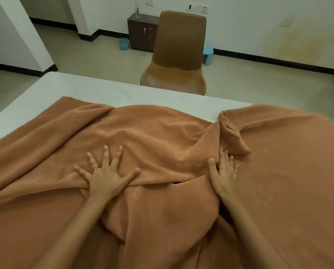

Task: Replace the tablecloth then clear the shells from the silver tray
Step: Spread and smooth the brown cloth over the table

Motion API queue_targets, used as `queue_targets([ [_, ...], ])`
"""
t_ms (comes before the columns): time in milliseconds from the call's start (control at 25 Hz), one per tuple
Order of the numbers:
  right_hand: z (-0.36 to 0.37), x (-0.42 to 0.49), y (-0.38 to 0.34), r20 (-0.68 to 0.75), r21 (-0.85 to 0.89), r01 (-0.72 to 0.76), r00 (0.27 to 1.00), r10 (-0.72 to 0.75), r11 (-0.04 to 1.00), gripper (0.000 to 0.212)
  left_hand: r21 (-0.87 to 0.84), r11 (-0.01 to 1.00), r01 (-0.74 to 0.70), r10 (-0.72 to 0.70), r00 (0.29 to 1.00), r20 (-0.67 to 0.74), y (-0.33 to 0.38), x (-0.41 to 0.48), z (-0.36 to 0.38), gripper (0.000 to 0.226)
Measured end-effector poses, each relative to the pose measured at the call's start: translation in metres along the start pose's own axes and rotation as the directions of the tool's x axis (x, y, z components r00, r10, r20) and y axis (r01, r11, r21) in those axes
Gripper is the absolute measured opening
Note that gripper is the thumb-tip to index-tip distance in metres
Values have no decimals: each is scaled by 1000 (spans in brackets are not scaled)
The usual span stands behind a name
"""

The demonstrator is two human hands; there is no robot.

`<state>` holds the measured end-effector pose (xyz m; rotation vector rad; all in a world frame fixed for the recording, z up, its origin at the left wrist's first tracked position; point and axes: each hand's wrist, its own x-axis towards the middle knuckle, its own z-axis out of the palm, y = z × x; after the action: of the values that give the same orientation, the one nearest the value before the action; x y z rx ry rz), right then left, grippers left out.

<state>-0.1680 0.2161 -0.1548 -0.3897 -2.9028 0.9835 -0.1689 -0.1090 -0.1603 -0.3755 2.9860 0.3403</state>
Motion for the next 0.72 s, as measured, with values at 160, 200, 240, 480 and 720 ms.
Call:
queue_targets([
  [160, 22, 26, -15, 29, -272, -41, 998, 50, 961, 72, 45, 998, 51, -52, 998, 20, -17, 59, -11, 93],
  [200, 30, 37, -22, 33, -344, -67, 996, 84, 937, 74, 49, 996, 77, -79, 996, 39, -21, 77, -14, 93],
  [240, 38, 51, -32, 45, -386, -77, 994, 102, 919, 78, 40, 994, 105, -108, 992, 72, -26, 94, -19, 91],
  [480, 13, 122, -45, 168, 210, 2, 985, -38, 978, 74, -168, 964, 205, -241, 943, -228, -13, 120, -45, 66],
  [720, -19, 59, 67, 36, -477, 92, 996, -84, 874, 82, 82, 995, 58, -55, 998, -42, -11, 51, -3, 81],
])
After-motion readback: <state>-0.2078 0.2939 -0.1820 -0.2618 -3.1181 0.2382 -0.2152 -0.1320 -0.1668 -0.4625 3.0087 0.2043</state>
